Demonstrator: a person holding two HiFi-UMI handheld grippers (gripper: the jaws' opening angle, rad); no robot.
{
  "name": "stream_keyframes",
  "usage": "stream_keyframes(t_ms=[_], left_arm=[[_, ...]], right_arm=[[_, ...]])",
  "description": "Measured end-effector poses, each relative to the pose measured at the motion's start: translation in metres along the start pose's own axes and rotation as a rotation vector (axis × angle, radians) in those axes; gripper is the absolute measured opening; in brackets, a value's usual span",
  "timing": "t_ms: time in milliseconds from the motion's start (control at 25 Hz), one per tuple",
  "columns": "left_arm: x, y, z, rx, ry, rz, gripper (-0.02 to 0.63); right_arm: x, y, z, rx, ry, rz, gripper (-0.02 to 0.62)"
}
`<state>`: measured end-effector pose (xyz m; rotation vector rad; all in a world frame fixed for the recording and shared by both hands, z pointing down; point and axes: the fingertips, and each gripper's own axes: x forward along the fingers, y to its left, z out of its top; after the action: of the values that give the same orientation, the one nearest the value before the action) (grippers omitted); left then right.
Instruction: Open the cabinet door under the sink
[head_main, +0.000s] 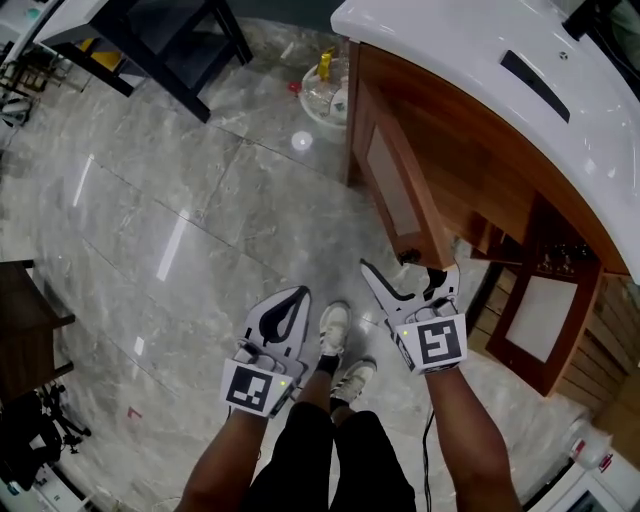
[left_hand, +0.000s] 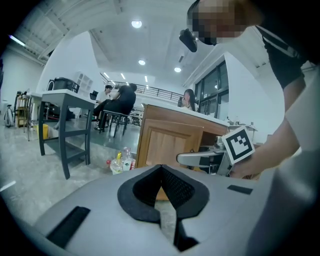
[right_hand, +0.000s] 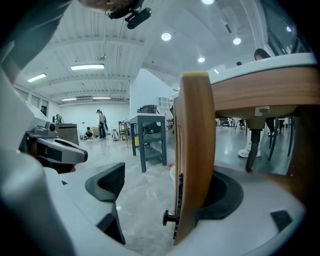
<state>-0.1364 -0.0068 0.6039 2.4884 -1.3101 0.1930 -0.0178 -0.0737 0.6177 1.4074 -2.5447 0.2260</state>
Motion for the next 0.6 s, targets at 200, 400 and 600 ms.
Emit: stream_keyframes(t_ms=[200,400,600], left_arm=[[-0.006,-0.001,-0.003,-0.010,0.006,0.011,0.021],[-0.014,0.009,0.002,-0.016,0.000,0.046,0.021],[-0.022,0.025,0.004,-0.006,-0.004,0.099,0.021]], right_arm=[[0.004,0.031,-0.001,0.003,0.004,0.049,0.431],[0.017,0.059,0.012,0.006,-0.048,0.058,0.431],[0.030,0.086,0.014,-0.050,-0.041,0.130,0.431]])
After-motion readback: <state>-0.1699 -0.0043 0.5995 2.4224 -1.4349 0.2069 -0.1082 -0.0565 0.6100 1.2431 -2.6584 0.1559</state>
